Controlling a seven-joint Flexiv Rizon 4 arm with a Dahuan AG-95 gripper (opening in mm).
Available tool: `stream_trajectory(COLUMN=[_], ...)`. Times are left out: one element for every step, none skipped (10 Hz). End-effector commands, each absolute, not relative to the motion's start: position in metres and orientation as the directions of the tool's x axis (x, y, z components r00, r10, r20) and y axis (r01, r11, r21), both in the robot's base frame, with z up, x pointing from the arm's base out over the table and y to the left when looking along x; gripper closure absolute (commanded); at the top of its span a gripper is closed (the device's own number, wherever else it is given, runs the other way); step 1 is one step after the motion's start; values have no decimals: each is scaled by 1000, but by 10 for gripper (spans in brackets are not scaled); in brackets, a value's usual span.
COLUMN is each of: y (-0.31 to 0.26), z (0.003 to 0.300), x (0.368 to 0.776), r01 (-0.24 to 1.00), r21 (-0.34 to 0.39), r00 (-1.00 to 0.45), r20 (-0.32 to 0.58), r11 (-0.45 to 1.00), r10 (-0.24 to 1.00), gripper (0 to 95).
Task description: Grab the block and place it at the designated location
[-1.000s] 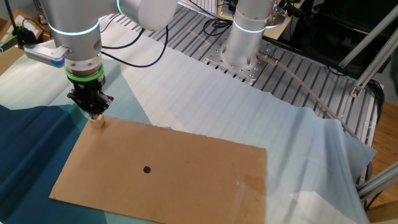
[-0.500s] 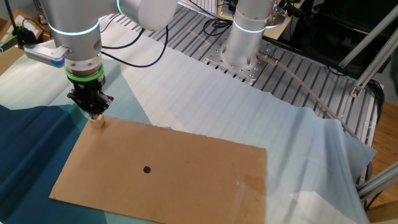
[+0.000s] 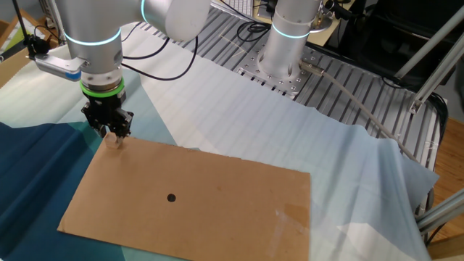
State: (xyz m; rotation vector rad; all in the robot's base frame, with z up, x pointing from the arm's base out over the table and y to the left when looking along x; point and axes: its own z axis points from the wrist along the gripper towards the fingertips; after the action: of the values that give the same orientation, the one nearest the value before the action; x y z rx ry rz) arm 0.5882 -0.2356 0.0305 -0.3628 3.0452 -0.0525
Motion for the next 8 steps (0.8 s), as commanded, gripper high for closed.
stream_trajectory(y=[-236, -236, -238, -239, -239, -239, -239, -239], z=[30, 29, 26, 25, 24, 24, 24, 24], x=[589, 589, 590, 591, 591, 591, 591, 591], r01=[-232, -233, -235, -237, -238, -239, -239, -239], r21=[-43, -43, -41, -45, -43, -44, -43, -40], r00=[-970, -970, -969, -968, -968, -968, -968, -968], r20=[-68, -67, -68, -67, -67, -66, -64, -61], r11=[972, 972, 971, 970, 970, 970, 970, 970], r10=[-234, -235, -237, -240, -240, -242, -242, -241], gripper=[570, 570, 570, 570, 570, 760, 760, 760])
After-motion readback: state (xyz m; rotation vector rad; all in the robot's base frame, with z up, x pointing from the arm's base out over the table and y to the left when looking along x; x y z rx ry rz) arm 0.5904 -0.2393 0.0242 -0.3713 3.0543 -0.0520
